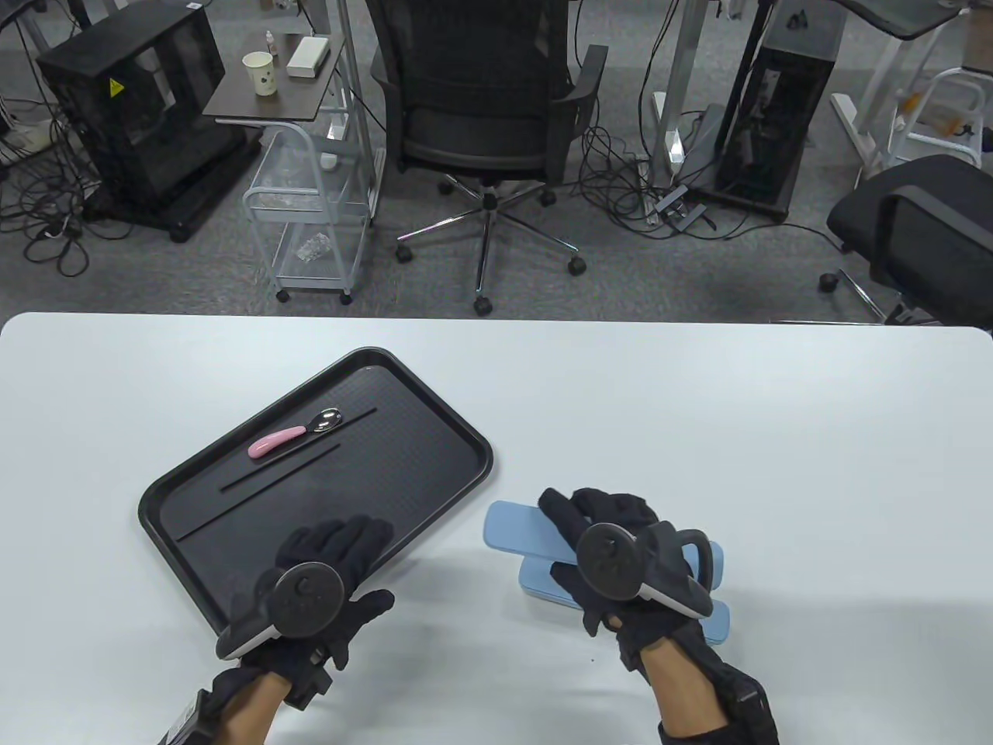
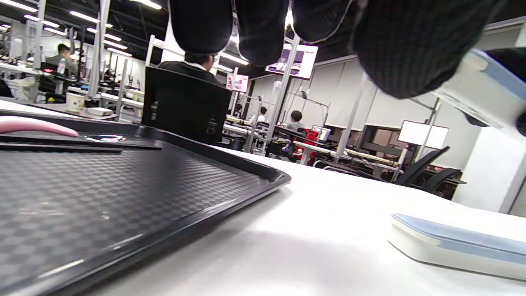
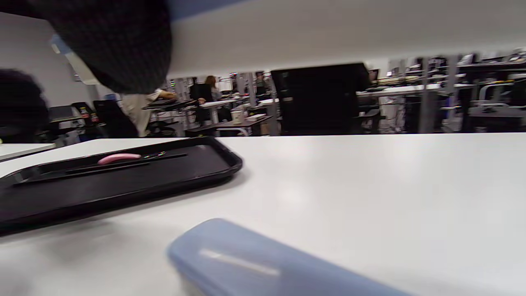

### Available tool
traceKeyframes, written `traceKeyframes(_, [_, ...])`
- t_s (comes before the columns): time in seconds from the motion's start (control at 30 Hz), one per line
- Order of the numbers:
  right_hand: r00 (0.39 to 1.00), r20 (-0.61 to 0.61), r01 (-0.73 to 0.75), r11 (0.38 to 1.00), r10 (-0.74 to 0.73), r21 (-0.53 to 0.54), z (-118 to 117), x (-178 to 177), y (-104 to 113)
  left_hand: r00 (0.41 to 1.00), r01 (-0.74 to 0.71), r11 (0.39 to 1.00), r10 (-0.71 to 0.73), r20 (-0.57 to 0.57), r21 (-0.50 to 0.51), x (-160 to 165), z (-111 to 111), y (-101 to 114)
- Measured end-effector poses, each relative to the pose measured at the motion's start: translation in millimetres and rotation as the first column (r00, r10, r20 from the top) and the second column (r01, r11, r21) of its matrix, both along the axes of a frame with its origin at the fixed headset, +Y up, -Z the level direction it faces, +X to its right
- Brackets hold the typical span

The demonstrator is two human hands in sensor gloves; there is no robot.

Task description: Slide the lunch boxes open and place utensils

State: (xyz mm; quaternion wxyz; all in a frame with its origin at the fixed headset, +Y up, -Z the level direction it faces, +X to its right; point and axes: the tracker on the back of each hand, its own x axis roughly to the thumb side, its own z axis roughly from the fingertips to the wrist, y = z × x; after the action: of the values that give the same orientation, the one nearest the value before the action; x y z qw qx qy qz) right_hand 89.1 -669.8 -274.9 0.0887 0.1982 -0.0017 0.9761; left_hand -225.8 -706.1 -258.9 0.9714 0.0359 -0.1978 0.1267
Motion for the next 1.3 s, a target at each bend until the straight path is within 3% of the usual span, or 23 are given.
traceKeyframes(0.27, [0.987, -0.152, -0.067, 0.997, 0.06, -0.04, 17, -47, -25, 0.995, -0.009, 0.999, 0.005, 0.097, 0.044, 25, 13, 4])
traceKeyframes(0.67, [0.973, -0.225, -0.064, 0.997, 0.054, -0.04, 28, -68, -35, 0.973, 0.006, 1.0, -0.009, 0.23, 0.015, 50, 18, -9])
traceKeyframes(0.77, [0.974, -0.225, -0.048, 0.998, 0.037, -0.045, 27, -67, -34, 0.971, -0.056, 0.998, 0.054, 0.233, 0.001, 47, 14, -7])
traceKeyframes(0.97, [0.975, -0.223, -0.031, 0.998, 0.017, -0.063, 25, -63, -32, 0.974, -0.043, 0.999, 0.041, 0.223, 0.006, 47, 14, -3])
traceKeyframes(1.03, [0.98, -0.183, -0.086, 0.996, 0.08, -0.026, 22, -53, -33, 0.984, 0.011, 1.0, -0.016, 0.179, 0.029, 39, 12, -2])
traceKeyframes(1.3, [0.998, -0.053, -0.022, 0.995, 0.016, -0.101, 2, -2, -40, 0.994, -0.044, 0.997, 0.05, 0.099, -0.06, 5, -1, -1])
